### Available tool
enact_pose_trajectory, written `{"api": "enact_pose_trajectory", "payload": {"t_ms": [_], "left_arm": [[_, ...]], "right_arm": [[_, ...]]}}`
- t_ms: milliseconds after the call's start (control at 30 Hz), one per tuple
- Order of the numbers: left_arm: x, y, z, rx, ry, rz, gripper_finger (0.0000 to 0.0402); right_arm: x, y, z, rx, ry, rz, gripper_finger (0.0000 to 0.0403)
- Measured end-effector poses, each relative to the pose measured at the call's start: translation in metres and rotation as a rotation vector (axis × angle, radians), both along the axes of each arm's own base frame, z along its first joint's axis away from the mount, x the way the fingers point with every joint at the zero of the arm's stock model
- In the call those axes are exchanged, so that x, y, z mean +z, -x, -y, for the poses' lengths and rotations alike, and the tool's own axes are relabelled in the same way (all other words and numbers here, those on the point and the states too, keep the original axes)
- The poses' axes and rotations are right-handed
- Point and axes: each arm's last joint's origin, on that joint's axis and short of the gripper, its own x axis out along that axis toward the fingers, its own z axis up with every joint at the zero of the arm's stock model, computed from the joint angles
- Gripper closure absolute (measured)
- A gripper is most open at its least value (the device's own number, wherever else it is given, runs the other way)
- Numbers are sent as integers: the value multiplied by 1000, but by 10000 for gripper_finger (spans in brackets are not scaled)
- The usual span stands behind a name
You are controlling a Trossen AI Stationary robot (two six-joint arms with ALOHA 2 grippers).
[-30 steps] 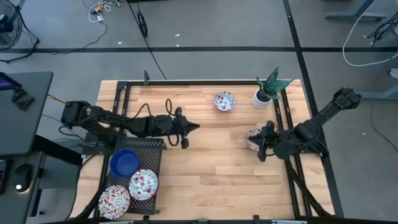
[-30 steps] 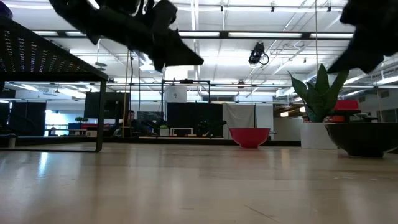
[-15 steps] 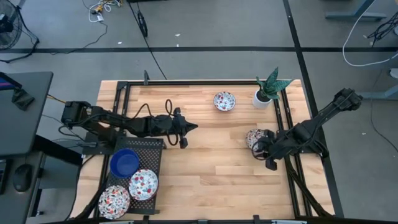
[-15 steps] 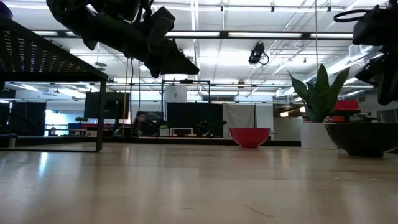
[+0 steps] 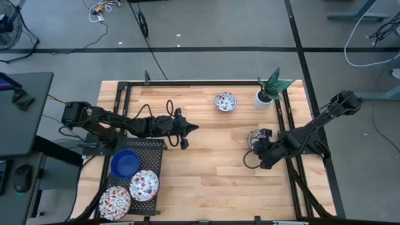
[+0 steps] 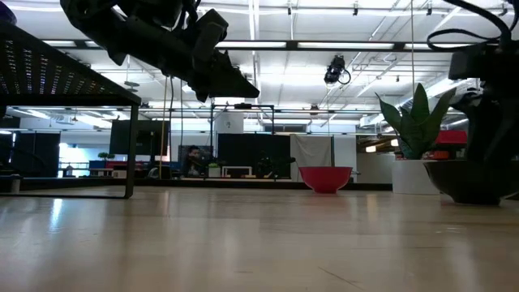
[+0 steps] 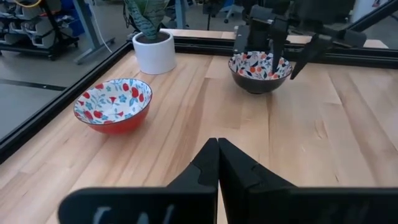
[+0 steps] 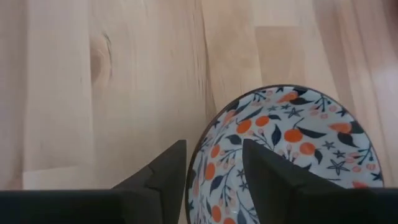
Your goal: Pick & Place Mini bowls
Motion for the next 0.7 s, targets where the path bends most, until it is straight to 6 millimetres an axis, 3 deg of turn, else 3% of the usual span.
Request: {"api": "enact_pose_trajectory", "payload": {"t_ms": [467, 700], "left_arm": [[0, 0, 0, 1, 3, -4, 397], [0, 0, 0, 2, 7, -3, 397]], "right_arm": [[-7, 5, 2, -59, -2, -104, 246], [-7, 6, 2, -47, -28, -133, 286]]}}
